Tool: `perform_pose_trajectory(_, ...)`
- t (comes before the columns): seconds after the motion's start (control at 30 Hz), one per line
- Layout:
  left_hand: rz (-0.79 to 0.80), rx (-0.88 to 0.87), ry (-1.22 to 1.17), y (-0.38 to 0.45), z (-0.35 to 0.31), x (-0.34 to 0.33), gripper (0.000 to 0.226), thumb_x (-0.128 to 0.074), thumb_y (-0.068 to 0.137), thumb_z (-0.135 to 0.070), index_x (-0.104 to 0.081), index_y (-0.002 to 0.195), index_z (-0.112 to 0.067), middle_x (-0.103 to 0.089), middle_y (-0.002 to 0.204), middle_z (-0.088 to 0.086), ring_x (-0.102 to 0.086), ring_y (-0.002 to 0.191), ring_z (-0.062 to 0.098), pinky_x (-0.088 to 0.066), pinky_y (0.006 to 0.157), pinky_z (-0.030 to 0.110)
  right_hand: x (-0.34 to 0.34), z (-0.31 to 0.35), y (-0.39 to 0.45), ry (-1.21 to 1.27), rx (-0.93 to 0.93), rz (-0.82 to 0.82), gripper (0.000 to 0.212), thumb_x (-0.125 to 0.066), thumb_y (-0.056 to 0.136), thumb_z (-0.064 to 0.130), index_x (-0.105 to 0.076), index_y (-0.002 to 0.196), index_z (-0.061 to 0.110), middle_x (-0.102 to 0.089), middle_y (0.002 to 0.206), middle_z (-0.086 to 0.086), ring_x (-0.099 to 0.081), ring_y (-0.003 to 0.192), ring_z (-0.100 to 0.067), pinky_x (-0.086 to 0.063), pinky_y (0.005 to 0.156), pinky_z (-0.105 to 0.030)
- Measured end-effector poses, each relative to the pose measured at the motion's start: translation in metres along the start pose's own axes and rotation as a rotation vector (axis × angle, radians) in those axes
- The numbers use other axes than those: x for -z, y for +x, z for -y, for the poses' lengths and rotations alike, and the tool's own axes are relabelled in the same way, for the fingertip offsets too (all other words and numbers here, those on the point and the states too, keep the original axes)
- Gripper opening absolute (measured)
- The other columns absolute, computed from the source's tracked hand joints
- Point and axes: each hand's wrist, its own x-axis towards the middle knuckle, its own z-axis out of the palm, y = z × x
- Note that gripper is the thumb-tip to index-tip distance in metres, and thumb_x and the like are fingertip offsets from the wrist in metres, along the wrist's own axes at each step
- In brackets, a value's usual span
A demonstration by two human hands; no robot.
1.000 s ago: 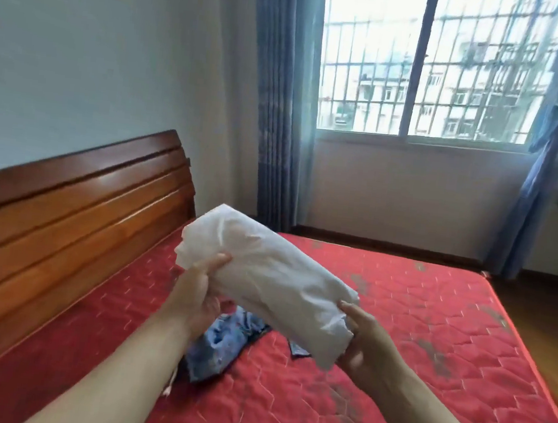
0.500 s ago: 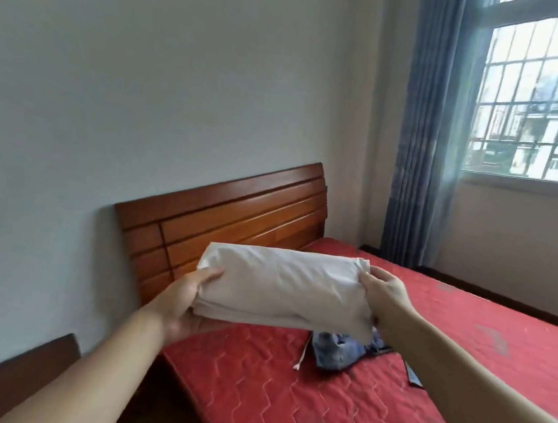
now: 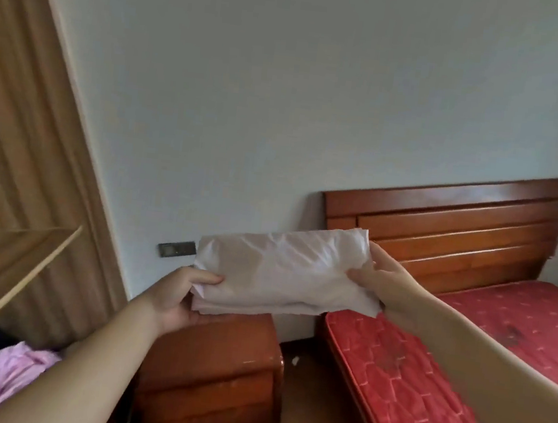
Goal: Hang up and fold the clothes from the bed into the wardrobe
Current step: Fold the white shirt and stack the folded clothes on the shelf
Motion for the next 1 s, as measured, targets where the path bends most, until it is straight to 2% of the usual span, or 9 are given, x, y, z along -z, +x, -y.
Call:
perform_pose_trajectory(0.2, -0.254, 0.017, -0.069, 0.026, -0.019, 0.073, 0.045, -0.077, 0.065, -0.024, -0.070, 0.108, -0.010, -0.075, 0.096, 0.015, -0.073, 0.083, 0.032, -0.058, 0.075, 0.046, -0.075, -0.007, 0.097, 0.073, 0.030, 0.201, 0.043, -0.052, 0.091, -0.008, -0.059, 0.125, 0.017, -0.071, 0.111, -0.013, -0.069, 0.101, -0.030, -0.055, 0.086, -0.046)
perform_pose_trajectory(0.27, -0.335, 0.007, -0.071, 0.036, -0.028, 0.091, 0.050, -0.079, 0.067, -0.028, -0.070, 0.112, -0.009, -0.073, 0.105, 0.016, -0.072, 0.089, 0.030, -0.058, 0.076, 0.043, -0.095, -0.010, 0.134, 0.117, -0.001, 0.268, 0.037, -0.052, 0.091, -0.007, -0.061, 0.122, 0.010, -0.072, 0.106, -0.015, -0.071, 0.095, -0.029, -0.057, 0.076, -0.038)
perform_pose_trajectory(0.37, -0.470, -0.066, -0.077, 0.049, -0.048, 0.116, 0.037, -0.068, 0.087, -0.029, -0.068, 0.115, -0.007, -0.071, 0.111, 0.018, -0.069, 0.089, 0.029, -0.059, 0.072, 0.039, -0.129, -0.006, 0.188, 0.269, -0.137, 0.320, 0.017, -0.058, 0.091, 0.006, -0.066, 0.105, 0.004, -0.075, 0.083, -0.008, -0.073, 0.071, -0.017, -0.057, 0.057, -0.024)
perform_pose_trajectory(0.5, -0.670, -0.157, -0.087, 0.055, -0.066, 0.138, 0.028, -0.064, 0.093, -0.031, -0.066, 0.113, -0.013, -0.075, 0.100, 0.011, -0.070, 0.097, 0.029, -0.051, 0.096, 0.047, -0.186, 0.001, 0.249, 0.448, -0.287, 0.429, 0.009, -0.059, 0.091, 0.013, -0.066, 0.095, 0.008, -0.073, 0.071, -0.003, -0.071, 0.061, -0.010, -0.057, 0.054, -0.021)
perform_pose_trajectory(0.6, -0.839, -0.170, -0.142, 0.049, -0.072, 0.165, 0.025, -0.067, 0.091, -0.030, -0.067, 0.107, -0.011, -0.076, 0.093, 0.011, -0.071, 0.091, 0.027, -0.054, 0.093, 0.044, -0.244, 0.000, 0.277, 0.502, -0.367, 0.553, 0.010, -0.054, 0.093, 0.011, -0.063, 0.091, 0.007, -0.072, 0.069, -0.004, -0.070, 0.061, -0.013, -0.058, 0.060, -0.024)
perform_pose_trajectory(0.7, -0.994, -0.157, -0.203, 0.041, -0.072, 0.197, 0.035, -0.071, 0.087, -0.031, -0.066, 0.111, -0.006, -0.072, 0.101, 0.016, -0.069, 0.089, 0.029, -0.054, 0.087, 0.042, -0.295, -0.010, 0.295, 0.440, -0.427, 0.653, 0.010, -0.055, 0.092, 0.012, -0.063, 0.096, 0.008, -0.071, 0.080, -0.006, -0.068, 0.075, -0.020, -0.057, 0.071, -0.031)
perform_pose_trajectory(0.8, -1.093, -0.113, -0.248, 0.040, -0.065, 0.235, 0.048, -0.078, 0.079, -0.033, -0.065, 0.115, -0.006, -0.069, 0.111, 0.018, -0.067, 0.097, 0.032, -0.052, 0.094, 0.044, -0.341, -0.024, 0.313, 0.327, -0.432, 0.699, 0.015, -0.056, 0.093, 0.014, -0.062, 0.106, 0.011, -0.068, 0.094, -0.006, -0.064, 0.084, -0.022, -0.048, 0.071, -0.034)
perform_pose_trajectory(0.93, -1.120, -0.068, -0.310, 0.058, -0.051, 0.296, 0.017, -0.069, 0.088, -0.023, -0.066, 0.097, -0.009, -0.067, 0.095, 0.014, -0.064, 0.085, 0.029, -0.051, 0.095, 0.045, -0.400, -0.048, 0.341, 0.205, -0.423, 0.679, 0.009, -0.056, 0.093, 0.010, -0.061, 0.100, 0.012, -0.065, 0.092, -0.007, -0.061, 0.081, -0.023, -0.048, 0.067, -0.037)
perform_pose_trajectory(1.0, -1.067, -0.027, -0.369, 0.072, -0.045, 0.329, 0.012, -0.064, 0.084, -0.018, -0.062, 0.092, -0.008, -0.063, 0.082, 0.011, -0.061, 0.075, 0.025, -0.054, 0.083, 0.041, -0.428, -0.060, 0.358, 0.128, -0.435, 0.649, 0.005, -0.056, 0.093, 0.008, -0.059, 0.092, 0.012, -0.063, 0.089, -0.007, -0.059, 0.079, -0.023, -0.048, 0.066, -0.039)
